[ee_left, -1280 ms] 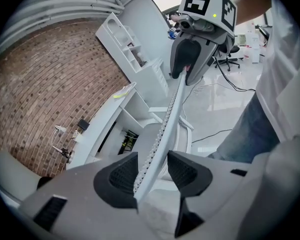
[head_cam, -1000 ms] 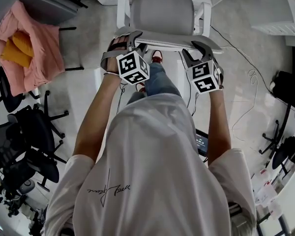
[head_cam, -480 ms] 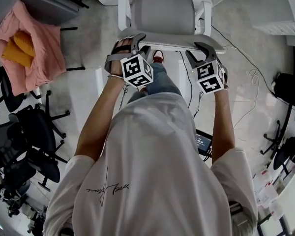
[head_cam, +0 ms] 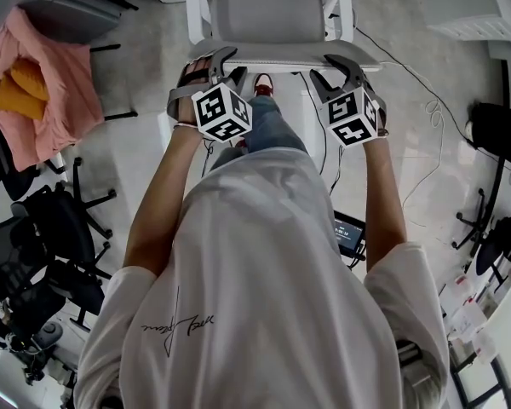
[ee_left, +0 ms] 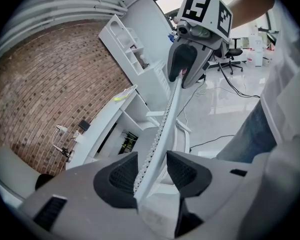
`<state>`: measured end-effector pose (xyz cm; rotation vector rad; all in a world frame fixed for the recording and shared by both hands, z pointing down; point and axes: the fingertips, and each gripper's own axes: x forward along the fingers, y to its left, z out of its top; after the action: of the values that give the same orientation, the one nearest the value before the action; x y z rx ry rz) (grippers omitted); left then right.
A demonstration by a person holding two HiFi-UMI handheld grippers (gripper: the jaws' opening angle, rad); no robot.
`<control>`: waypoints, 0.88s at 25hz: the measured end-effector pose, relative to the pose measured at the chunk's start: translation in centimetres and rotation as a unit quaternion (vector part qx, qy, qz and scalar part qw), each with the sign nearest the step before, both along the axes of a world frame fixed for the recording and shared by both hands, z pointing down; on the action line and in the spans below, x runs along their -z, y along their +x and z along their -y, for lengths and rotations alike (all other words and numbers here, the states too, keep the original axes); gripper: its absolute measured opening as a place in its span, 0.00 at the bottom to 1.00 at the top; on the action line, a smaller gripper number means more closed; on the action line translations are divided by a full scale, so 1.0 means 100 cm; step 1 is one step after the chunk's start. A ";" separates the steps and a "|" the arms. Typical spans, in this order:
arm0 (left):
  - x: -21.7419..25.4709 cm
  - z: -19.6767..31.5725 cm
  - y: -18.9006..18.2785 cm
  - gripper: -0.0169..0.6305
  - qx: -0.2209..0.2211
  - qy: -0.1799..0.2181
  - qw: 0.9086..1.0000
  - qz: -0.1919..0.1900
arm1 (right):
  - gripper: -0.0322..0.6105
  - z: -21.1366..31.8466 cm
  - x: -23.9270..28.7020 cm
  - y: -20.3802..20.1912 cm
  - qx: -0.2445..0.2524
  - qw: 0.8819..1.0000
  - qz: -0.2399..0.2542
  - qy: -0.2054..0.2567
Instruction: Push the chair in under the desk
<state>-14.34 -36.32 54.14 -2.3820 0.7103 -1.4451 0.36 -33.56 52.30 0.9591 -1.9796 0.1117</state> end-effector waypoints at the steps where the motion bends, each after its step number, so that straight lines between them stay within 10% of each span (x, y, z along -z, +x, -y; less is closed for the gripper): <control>1: 0.001 -0.001 0.000 0.29 0.003 -0.002 1.000 -0.006 | 0.32 -0.001 0.000 0.000 0.001 1.000 -0.003 0.003; 9: 0.016 -0.008 0.001 0.30 0.032 -0.017 0.997 -0.061 | 0.32 -0.004 0.004 0.003 -0.023 1.000 -0.008 0.012; 22: 0.047 -0.050 0.005 0.15 0.058 -0.061 0.980 -0.180 | 0.17 -0.023 0.028 -0.008 -0.142 0.979 0.141 0.028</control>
<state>-13.80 -31.32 49.46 -2.7778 0.8790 -1.1350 -0.45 -31.24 49.47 1.3200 -2.0979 0.3709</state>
